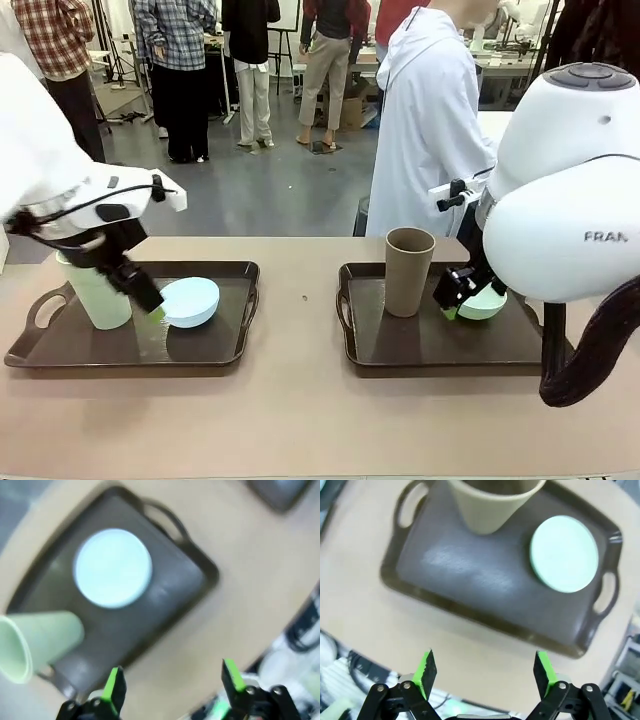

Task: Set up a tray with a mat and arrange the tableware.
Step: Pick up the Picnic Bowl and Reusable plastic cup from the Handle tray in front of the human's position and hold them in the air.

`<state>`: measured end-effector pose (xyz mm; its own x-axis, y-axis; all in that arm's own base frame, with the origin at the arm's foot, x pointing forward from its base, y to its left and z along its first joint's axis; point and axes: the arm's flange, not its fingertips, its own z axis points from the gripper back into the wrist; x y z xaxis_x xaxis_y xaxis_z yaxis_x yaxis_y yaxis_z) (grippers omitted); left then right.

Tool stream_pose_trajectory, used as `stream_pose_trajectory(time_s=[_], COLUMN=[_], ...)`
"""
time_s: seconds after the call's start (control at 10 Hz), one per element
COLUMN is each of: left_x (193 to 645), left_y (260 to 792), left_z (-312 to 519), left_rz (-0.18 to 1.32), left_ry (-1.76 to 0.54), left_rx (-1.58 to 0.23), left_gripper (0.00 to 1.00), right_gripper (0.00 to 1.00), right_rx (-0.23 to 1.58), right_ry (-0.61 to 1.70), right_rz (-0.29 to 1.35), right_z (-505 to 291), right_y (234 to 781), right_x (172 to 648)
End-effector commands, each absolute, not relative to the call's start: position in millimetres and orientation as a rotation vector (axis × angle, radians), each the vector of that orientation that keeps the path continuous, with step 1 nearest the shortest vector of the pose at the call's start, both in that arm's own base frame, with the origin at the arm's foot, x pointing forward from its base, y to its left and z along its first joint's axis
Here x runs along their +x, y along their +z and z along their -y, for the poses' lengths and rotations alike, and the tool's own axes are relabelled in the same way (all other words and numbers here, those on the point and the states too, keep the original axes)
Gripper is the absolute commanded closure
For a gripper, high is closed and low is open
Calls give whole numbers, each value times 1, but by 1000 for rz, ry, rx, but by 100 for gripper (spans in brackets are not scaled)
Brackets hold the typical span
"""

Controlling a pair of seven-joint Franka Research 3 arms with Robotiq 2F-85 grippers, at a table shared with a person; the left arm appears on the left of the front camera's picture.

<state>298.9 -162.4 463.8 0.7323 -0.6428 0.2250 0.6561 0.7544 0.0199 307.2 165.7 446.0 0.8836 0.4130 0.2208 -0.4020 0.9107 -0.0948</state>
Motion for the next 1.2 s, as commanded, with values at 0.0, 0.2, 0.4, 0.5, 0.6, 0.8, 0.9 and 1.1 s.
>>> stream_pose_trajectory(time_s=[0.0,0.2,0.4,0.5,0.6,0.8,0.9,1.1], left_x=[226,279,279,269,277,273,278,278], left_y=[429,471,471,477,486,508,507,495], left_z=[120,156,156,148,140,97,67,27], left_rz=[101,144,144,113,92,179,197,139], left_ry=[-634,-702,-702,-679,-707,-651,-595,-530], left_rx=[-127,-95,-95,-103,-315,-456,-557,-712], left_gripper=[0,0,0,0,0,0,0,0], right_gripper=[0,0,0,0,0,0,0,0], right_rx=[85,9,9,40,138,318,371,573], right_ry=[335,400,400,369,334,243,238,214], right_rz=[213,204,204,194,173,183,186,202], right_z=[-112,-171,-171,-174,-148,-80,-56,-7], right_y=[358,448,448,450,457,474,472,460], right_x=[197,297,297,294,305,285,277,260])
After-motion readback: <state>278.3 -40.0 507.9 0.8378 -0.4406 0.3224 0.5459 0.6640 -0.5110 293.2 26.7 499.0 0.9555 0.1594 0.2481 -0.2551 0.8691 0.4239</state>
